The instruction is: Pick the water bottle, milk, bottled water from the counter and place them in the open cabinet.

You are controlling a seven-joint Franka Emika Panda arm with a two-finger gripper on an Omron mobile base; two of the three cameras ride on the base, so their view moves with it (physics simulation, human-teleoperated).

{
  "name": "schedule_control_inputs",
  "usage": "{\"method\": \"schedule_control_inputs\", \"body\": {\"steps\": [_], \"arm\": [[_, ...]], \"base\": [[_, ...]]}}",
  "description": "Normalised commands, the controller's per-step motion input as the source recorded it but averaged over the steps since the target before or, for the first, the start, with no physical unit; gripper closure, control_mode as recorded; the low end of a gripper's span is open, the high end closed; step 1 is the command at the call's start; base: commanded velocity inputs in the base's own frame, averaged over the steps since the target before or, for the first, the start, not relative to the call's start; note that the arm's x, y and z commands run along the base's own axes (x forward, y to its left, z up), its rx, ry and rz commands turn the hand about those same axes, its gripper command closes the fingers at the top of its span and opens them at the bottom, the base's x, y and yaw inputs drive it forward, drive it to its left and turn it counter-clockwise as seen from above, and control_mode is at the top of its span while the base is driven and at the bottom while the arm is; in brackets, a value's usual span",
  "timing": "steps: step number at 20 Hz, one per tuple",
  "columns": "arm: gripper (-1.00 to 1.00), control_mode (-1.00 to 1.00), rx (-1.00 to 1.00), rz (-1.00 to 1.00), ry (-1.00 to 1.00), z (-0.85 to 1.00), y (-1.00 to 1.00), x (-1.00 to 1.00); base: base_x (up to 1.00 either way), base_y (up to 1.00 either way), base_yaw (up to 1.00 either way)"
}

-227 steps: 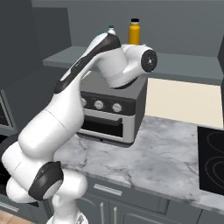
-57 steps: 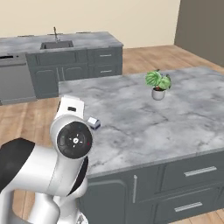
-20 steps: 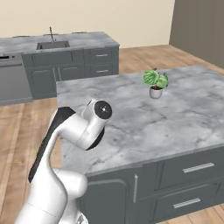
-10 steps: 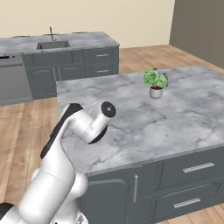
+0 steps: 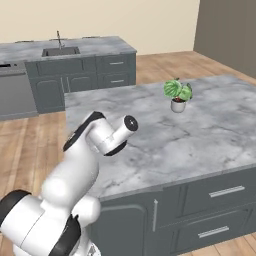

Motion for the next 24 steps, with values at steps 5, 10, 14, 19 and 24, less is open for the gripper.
{"method": "schedule_control_inputs", "body": {"steps": [5,10,14,19,24], "arm": [[-1.0,-1.0,0.1,0.0,0.04,-0.25,0.0,0.41],[-1.0,-1.0,0.08,0.0,0.0,-0.26,0.0,0.24],[-1.0,-1.0,0.02,0.0,0.0,-0.24,0.0,0.31],[-1.0,-1.0,0.0,-0.03,0.0,-0.2,0.0,0.27],[-1.0,-1.0,0.0,-0.04,-0.02,-0.12,0.0,0.21]], "base": [[0.0,0.0,0.0],[0.0,0.0,0.0],[0.0,0.0,0.0],[0.0,0.0,0.0],[0.0,0.0,0.0]]}}
